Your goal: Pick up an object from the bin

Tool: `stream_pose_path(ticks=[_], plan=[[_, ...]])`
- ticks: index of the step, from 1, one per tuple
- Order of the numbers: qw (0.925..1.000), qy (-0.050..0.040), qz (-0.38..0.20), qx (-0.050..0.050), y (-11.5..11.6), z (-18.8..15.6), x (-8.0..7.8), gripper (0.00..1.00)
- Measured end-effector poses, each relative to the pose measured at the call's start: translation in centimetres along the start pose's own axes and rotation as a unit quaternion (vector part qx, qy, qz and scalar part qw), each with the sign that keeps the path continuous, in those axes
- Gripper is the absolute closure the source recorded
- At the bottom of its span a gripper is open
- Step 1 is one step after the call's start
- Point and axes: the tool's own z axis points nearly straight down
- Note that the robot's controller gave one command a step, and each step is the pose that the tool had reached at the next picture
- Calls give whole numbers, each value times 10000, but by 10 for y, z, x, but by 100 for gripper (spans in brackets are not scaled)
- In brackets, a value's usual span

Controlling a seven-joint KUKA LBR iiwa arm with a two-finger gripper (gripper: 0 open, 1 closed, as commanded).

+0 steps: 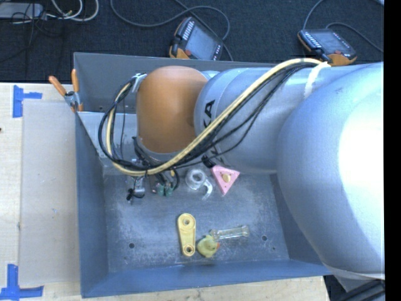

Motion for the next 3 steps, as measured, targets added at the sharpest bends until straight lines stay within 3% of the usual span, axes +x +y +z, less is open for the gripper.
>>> stream_pose_path(ticks=[1,2,3], plan=[[9971,29,758,11,-63,91,5,100],[9942,13,-1079,11,-141,-46,61,100],[9966,18,-826,24,-254,-30,48,100]])
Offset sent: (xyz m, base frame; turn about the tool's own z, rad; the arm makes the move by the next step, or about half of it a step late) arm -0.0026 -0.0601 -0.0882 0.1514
